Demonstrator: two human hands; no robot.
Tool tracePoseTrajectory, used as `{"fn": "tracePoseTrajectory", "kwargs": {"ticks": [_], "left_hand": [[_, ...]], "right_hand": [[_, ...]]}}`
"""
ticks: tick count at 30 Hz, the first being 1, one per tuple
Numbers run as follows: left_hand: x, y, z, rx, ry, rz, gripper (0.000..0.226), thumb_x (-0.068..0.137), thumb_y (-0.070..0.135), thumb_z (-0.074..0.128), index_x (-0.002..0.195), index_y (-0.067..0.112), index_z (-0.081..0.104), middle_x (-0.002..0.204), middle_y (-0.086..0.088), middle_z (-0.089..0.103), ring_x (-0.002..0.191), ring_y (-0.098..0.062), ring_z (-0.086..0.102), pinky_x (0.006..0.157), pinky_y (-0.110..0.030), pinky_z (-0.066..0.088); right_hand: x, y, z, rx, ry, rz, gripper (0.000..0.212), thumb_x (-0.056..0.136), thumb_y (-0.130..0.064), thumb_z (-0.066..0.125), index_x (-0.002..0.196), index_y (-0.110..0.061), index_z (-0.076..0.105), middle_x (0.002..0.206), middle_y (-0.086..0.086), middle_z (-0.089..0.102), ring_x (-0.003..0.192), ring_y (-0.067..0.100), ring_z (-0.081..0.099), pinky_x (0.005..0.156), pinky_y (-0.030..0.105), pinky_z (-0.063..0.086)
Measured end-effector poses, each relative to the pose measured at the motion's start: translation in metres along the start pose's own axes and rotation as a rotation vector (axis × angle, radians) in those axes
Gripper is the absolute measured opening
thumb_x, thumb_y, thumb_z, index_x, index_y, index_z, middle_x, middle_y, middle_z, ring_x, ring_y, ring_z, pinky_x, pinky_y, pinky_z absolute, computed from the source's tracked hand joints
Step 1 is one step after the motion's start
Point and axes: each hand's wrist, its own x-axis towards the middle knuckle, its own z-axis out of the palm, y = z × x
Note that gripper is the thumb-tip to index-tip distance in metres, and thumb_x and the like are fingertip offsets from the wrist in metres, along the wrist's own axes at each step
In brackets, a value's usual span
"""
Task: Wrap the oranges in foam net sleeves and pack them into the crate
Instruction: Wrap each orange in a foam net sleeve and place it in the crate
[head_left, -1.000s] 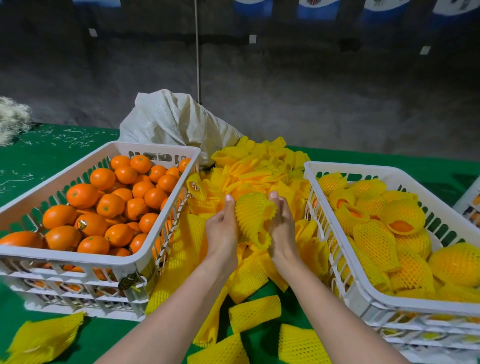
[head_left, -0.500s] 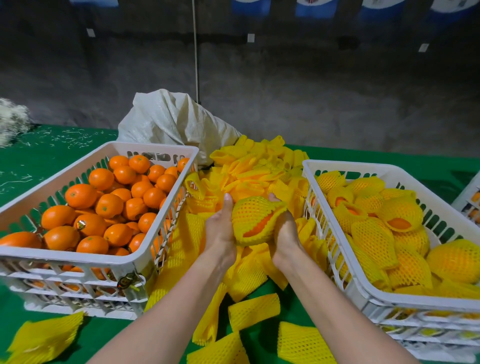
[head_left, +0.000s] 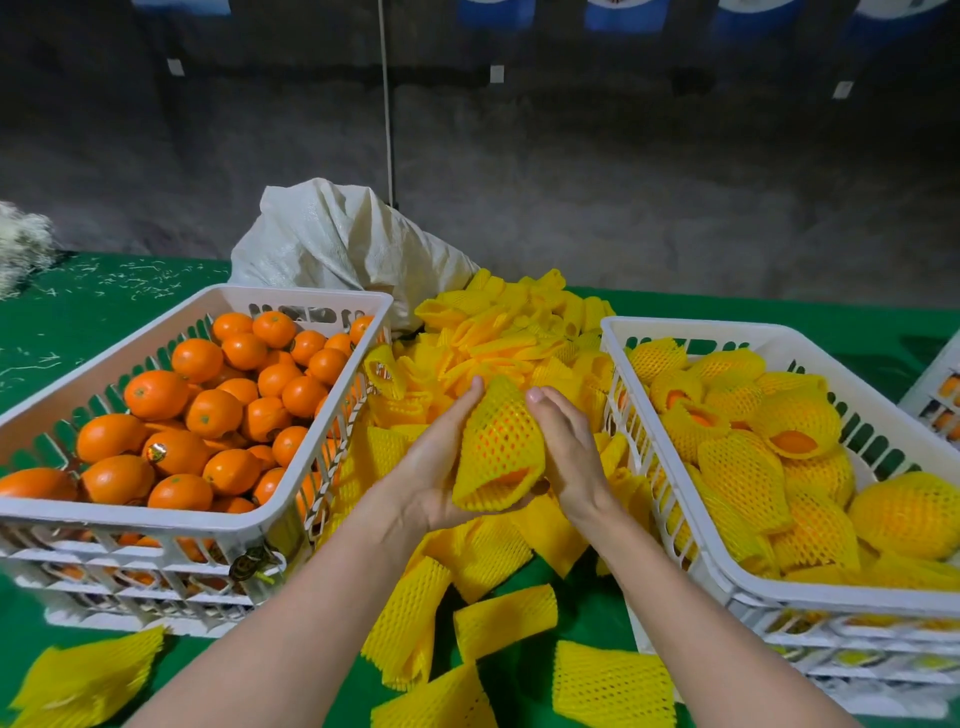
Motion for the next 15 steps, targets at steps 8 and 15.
{"fn": "tracePoseTrajectory", "kwargs": {"ticks": [8,15], "left_hand": [[0.004,-0.011,0.001,0.127,-0.053,-0.006,0.028,0.082,0.048,0.062,0.085,0.021,0.069,0.076,0.000,0.074,0.066,-0.015,0.071,0.062,-0.028,0.054],[0.005,-0.018,0.002,0.141,-0.101,-0.023,0.026,0.066,0.050,0.065,0.061,0.027,0.078,0.073,0.001,0.074,0.065,-0.014,0.072,0.053,-0.026,0.055]], "right_hand": [[-0.001,0.005,-0.012,-0.190,0.010,-0.165,0.041,0.083,-0.046,0.052,0.060,-0.015,0.037,0.056,-0.008,0.031,0.056,0.005,0.031,0.054,0.022,0.027],[0.003,0.009,-0.026,-0.121,-0.069,-0.131,0.037,0.086,-0.036,0.051,0.060,-0.013,0.039,0.054,-0.006,0.033,0.052,0.004,0.032,0.049,0.019,0.027]]}}
